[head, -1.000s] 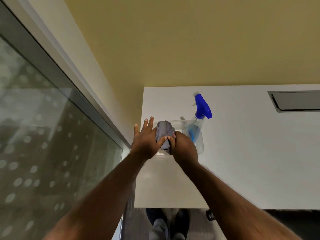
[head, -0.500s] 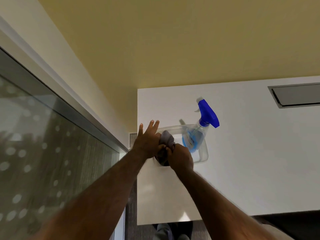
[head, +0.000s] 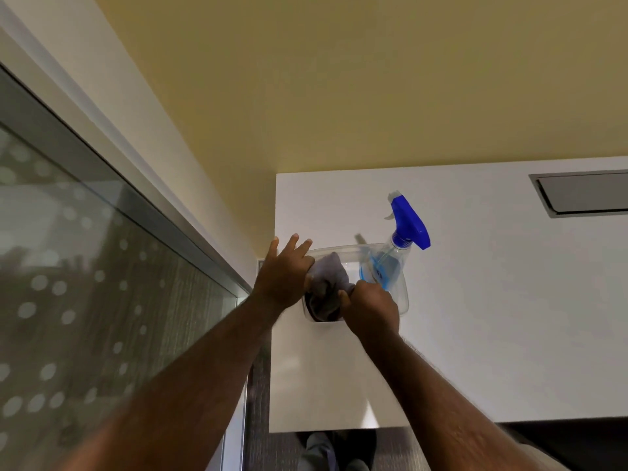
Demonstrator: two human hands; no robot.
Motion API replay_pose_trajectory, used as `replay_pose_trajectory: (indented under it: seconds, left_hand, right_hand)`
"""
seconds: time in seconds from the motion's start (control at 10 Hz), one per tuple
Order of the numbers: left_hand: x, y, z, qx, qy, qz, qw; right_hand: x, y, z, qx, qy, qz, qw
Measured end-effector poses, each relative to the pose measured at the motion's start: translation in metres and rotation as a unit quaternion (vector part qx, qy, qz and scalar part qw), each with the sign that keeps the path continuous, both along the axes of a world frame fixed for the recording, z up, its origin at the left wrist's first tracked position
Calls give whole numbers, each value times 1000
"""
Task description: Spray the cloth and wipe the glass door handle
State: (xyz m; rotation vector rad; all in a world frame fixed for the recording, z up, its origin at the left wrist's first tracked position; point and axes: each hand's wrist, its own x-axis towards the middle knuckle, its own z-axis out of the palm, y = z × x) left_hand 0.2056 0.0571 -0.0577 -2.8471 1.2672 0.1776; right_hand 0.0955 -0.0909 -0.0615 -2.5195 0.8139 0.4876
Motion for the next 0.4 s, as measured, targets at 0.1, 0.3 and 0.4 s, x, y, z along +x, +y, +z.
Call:
replay_pose_trajectory:
  seconds: [0.1,0.3,0.4]
  left_hand:
    - [-11,7,18,9,-4,19,1000]
    - [-45,12,73,-43,-19,99,994]
    - [-80,19,92,-95,-30,136,986]
  right_hand:
    - [-5,-2,18,-27,-18,55,998]
    - [-22,-11,70,-105,-143,182,967]
    - [-40,-15,104,-125,-178,230,948]
